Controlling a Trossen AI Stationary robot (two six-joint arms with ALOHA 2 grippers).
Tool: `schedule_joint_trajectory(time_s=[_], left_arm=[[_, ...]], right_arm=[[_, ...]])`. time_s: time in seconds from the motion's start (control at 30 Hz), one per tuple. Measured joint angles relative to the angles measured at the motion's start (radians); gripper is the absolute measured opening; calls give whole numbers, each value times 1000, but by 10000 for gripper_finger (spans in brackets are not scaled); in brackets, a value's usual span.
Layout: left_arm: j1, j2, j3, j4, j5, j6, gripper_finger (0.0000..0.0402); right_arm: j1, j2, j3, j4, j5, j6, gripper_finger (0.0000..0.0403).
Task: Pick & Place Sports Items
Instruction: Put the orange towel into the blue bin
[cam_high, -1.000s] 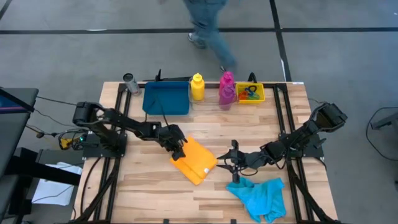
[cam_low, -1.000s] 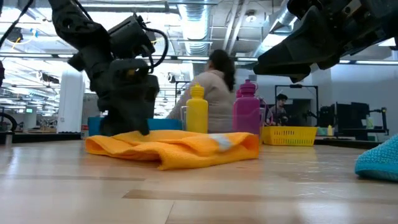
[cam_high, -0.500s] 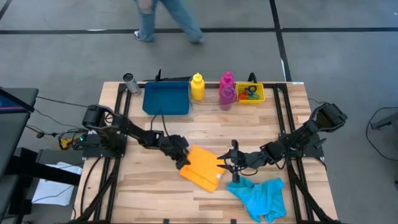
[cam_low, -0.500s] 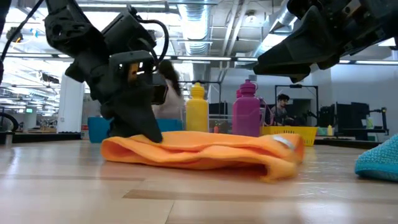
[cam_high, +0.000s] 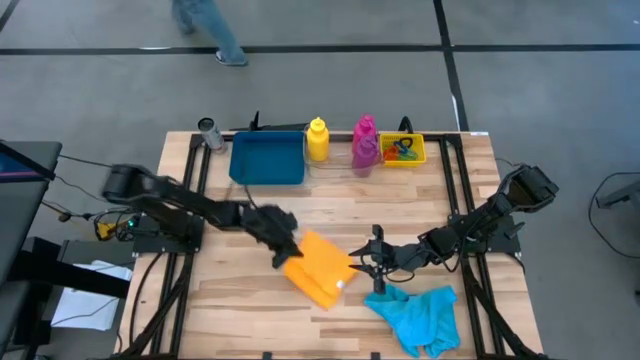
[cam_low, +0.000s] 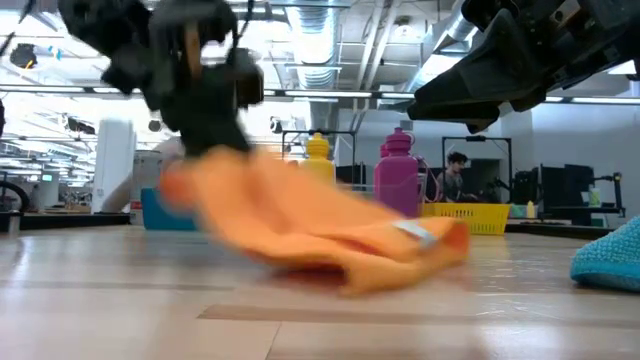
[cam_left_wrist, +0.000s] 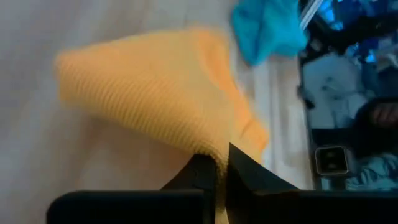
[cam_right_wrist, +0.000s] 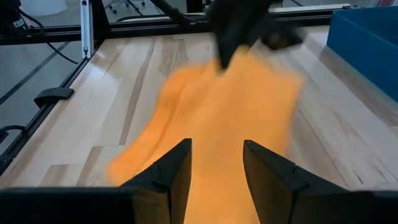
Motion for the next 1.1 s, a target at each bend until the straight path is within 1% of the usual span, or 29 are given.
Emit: schedule_joint_trajectory(time_s=[0.13,0.23,0.33,0.43,0.57,0.67,0.8,0.93,1.1], left_arm=[[94,-212,-7,-197,-8,94,3],[193,-380,-2,-300,0,152,3],[309,-514,-5,-397,12,194,2],[438,-625,-4,-413,53,228,3],[605,-707,-3,-369,122,255,2],[719,-724,-3,-296,184,257,3],[841,-694,-2,-162,264,240,2],[928,-618,-2,-50,318,205,3],[987,-474,-2,36,353,186,2]], right_arm=[[0,0,0,0,0,0,138],[0,0,0,1,-1,0,138],[0,0,0,4,-1,0,138],[0,0,0,7,-1,-5,138],[0,0,0,7,0,-17,138],[0,0,0,7,3,-27,138],[0,0,0,12,5,-47,138],[0,0,0,22,7,-68,138],[0,0,0,30,8,-78,138]])
